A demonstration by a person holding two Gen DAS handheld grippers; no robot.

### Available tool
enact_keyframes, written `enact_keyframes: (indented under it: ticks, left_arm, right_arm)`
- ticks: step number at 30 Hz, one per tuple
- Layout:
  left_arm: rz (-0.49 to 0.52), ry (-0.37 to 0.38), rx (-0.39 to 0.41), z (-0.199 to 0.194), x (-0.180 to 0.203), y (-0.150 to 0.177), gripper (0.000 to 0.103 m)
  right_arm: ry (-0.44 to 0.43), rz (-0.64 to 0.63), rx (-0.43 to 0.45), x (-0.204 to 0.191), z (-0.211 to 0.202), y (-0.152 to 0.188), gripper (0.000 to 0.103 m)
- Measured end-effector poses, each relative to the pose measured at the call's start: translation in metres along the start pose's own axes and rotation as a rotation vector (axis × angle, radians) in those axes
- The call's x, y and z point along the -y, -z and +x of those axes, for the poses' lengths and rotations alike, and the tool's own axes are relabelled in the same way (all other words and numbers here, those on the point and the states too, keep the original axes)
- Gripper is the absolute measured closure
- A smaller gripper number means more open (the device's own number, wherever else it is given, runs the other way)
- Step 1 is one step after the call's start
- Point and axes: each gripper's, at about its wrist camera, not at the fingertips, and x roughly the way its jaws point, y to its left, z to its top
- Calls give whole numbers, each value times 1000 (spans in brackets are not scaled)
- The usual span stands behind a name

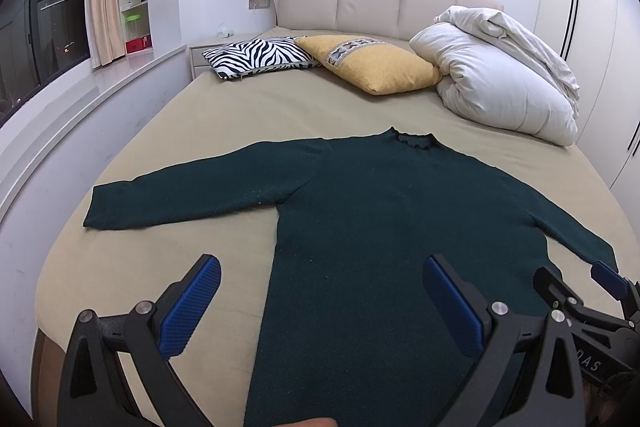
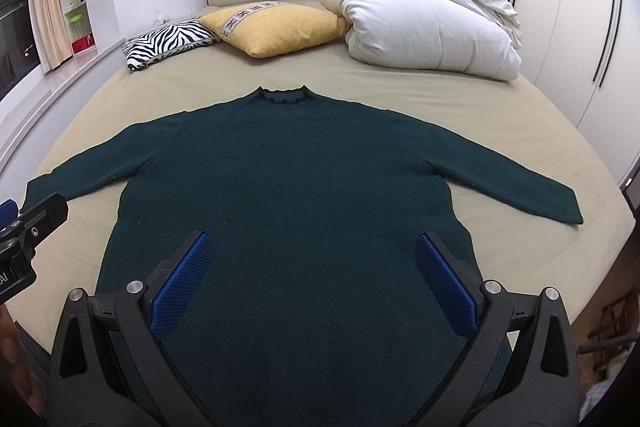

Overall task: Fold small clothes
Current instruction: 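Grasp the sweater sleeve cuff with the right gripper and fold it across the body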

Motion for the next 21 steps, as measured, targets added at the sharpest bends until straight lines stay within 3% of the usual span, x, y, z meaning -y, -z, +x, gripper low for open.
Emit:
enact_keyframes:
  ticks: [4, 7, 10, 13, 18, 21]
  left_arm:
    - [3, 6, -25, 9, -1, 7, 0]
    - [33, 18, -64, 28, 5, 16, 0]
    - [70, 26, -126, 48, 13, 21, 0]
    - [52, 81, -171, 67, 16, 22, 0]
    - [89, 86, -121, 88, 35, 21, 0]
    - [129, 93, -136, 100, 48, 19, 0]
  right_arm:
    - [-37, 62, -5, 20, 7, 0, 0]
    - [-53, 174, 13, 66, 15, -1, 0]
    - [-79, 371, 29, 150, 34, 4, 0]
    - [-29, 545, 31, 237, 55, 15, 2]
    - [54, 889, 33, 397, 92, 52, 13]
    - [63, 1037, 13, 468, 117, 76, 22]
